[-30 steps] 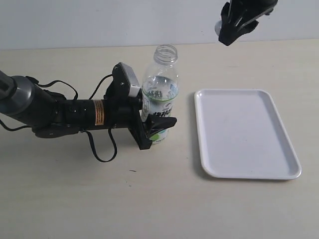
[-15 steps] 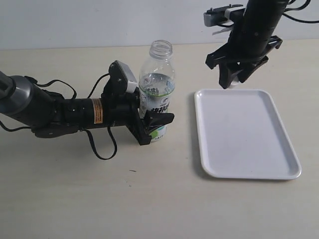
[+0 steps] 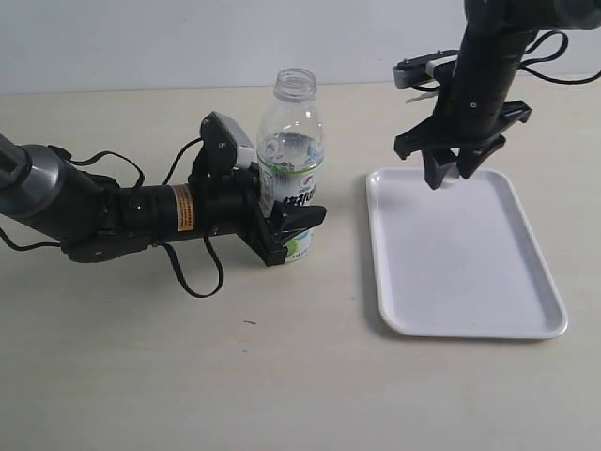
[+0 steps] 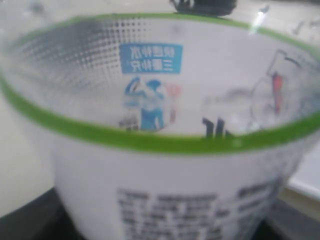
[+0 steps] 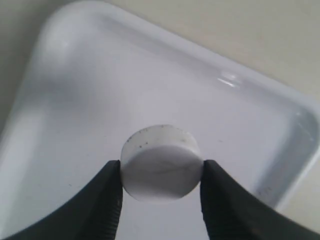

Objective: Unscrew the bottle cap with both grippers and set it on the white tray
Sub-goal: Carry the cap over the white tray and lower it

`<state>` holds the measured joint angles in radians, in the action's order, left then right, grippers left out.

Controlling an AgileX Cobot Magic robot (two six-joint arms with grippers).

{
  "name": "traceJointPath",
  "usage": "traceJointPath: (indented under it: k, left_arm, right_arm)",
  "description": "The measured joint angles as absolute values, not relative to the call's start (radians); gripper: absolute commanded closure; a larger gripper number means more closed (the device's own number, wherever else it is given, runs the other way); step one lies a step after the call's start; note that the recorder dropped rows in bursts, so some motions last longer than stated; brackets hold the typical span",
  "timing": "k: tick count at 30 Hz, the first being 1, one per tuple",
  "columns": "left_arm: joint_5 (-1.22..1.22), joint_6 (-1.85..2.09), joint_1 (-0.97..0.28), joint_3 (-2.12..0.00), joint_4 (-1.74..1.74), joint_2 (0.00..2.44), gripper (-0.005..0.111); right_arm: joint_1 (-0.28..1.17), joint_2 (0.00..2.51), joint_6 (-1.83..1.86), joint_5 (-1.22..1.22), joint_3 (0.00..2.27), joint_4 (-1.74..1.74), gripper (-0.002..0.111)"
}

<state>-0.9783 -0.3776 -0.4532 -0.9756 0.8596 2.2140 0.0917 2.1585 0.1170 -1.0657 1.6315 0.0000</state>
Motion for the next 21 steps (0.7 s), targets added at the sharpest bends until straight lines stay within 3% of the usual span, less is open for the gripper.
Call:
traceJointPath:
  k: [9, 21]
  left_arm:
    - [-0.976, -0.378, -0.453, -0.976, 0.852, 2.214, 0.106]
    - [-0.976, -0.384, -0.453, -0.976, 0.852, 2.216, 0.106]
  right_arm:
    - [-0.007, 2.073, 0.14, -1.118, 1.63, -0.009, 0.108]
    - [-0.011, 2.132, 0.221, -1.053, 1.621, 0.092, 0.108]
